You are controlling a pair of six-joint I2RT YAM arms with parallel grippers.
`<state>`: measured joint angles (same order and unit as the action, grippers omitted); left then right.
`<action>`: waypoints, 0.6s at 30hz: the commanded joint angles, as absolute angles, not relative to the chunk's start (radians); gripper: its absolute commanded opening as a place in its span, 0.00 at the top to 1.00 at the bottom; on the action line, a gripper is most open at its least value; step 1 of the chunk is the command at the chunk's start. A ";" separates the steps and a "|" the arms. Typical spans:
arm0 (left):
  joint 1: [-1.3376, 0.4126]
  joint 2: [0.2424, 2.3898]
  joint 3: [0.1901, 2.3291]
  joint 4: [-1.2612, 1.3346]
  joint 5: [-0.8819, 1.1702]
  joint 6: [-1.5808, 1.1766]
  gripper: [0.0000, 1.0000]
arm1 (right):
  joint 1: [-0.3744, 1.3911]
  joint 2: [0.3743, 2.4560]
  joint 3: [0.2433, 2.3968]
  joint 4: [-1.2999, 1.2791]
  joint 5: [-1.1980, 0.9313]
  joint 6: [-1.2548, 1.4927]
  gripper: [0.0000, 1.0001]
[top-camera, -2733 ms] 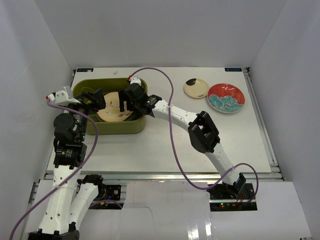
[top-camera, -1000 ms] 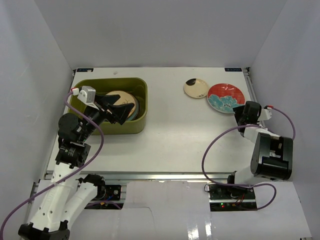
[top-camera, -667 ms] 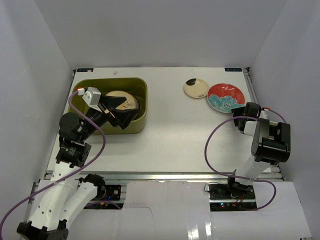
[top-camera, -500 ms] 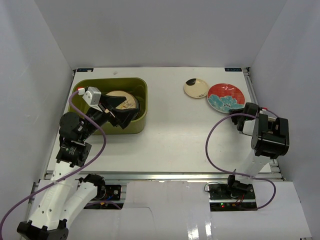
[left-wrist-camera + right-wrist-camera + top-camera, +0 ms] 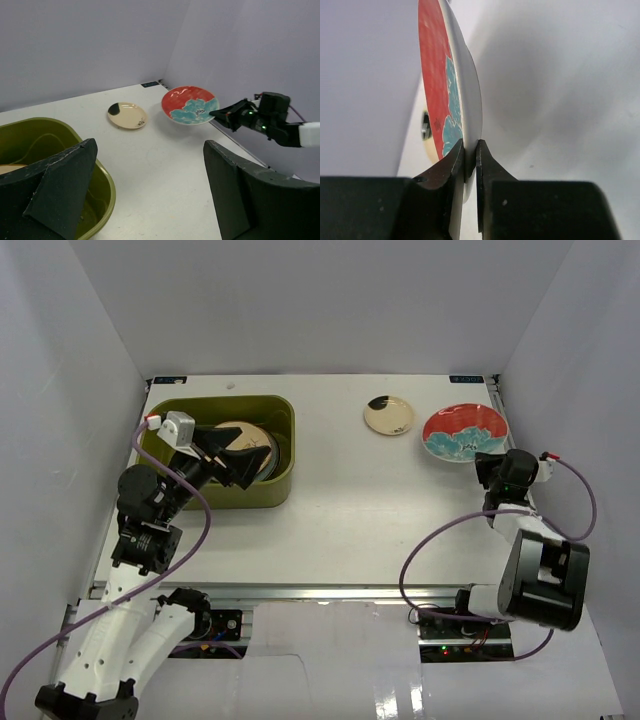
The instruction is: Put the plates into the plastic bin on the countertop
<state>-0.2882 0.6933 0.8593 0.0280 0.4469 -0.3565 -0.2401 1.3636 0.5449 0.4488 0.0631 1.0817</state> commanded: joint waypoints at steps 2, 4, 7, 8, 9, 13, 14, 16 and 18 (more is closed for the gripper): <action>-0.270 0.684 0.865 0.006 0.295 -0.370 0.02 | -0.181 1.140 0.652 0.690 -0.030 1.028 0.92; -0.256 0.684 0.868 -0.037 0.217 -0.380 0.02 | -0.099 1.138 0.747 0.654 -0.119 0.983 0.92; -0.239 0.680 0.865 -0.055 0.137 -0.383 0.02 | 0.072 1.175 0.879 0.635 -0.185 0.937 0.92; -0.236 0.677 0.864 -0.058 0.118 -0.385 0.02 | 0.113 1.207 0.911 0.626 -0.193 0.927 0.92; -0.233 0.672 0.861 -0.061 0.104 -0.382 0.02 | 0.189 1.227 0.943 0.617 -0.205 0.920 0.92; -0.219 0.661 0.854 -0.067 0.052 -0.376 0.02 | 0.354 1.333 1.119 0.614 -0.192 0.919 0.92; -0.215 0.660 0.856 -0.067 0.037 -0.376 0.02 | 0.380 1.380 1.149 0.612 -0.186 0.919 0.92; -0.204 0.655 0.857 -0.075 0.023 -0.374 0.02 | 0.465 1.437 1.251 0.582 -0.175 0.916 0.92; -0.201 0.650 0.862 -0.081 0.015 -0.373 0.02 | 0.541 1.526 1.314 0.557 -0.167 0.913 0.92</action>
<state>-0.2115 0.6643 0.8585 -0.0612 0.0677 -0.3748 0.4828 1.4845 1.1748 0.4053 -0.1799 0.8955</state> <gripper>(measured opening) 0.979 0.136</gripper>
